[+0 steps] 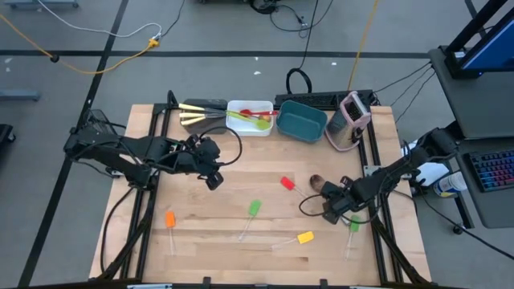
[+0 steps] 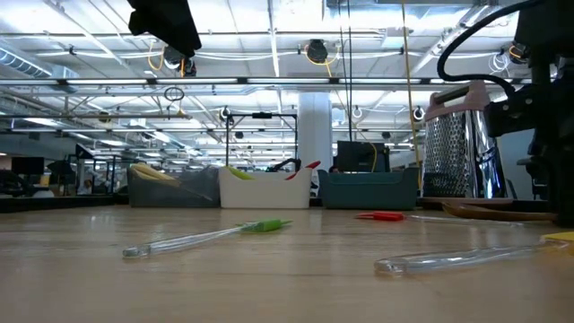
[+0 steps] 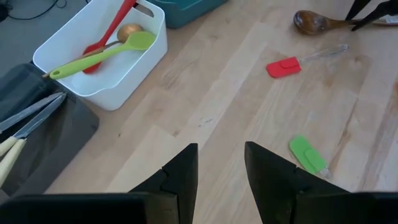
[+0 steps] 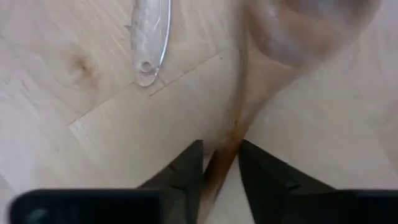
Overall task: Pick & Place Kitchen Items
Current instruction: Put the wooden serving spoon into the white bin
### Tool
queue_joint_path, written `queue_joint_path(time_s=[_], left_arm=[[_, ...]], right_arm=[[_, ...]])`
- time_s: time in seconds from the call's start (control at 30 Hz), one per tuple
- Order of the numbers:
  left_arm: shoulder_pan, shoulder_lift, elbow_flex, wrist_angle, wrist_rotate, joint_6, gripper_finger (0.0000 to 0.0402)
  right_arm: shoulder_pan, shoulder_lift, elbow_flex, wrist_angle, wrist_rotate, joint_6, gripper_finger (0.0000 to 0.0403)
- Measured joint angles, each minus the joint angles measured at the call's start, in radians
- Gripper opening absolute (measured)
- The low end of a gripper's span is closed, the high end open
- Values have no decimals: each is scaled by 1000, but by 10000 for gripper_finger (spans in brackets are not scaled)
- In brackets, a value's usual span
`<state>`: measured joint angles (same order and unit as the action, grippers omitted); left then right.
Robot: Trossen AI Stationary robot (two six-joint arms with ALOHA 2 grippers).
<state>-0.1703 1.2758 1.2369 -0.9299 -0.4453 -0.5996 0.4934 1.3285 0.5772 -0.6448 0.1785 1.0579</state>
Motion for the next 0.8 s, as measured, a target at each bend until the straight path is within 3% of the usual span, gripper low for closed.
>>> queue_joint_path(time_s=[0.17, 0.43, 0.8], left_arm=[[0, 0, 0, 0, 0, 10, 136], [0, 0, 0, 0, 1, 25, 136], [0, 0, 0, -1, 14, 48, 136]], right_arm=[[-35, 0, -1, 19, -45, -35, 28], [-81, -5, 51, 4, -70, -113, 29], [-203, -30, 242, 16, 0, -352, 30]])
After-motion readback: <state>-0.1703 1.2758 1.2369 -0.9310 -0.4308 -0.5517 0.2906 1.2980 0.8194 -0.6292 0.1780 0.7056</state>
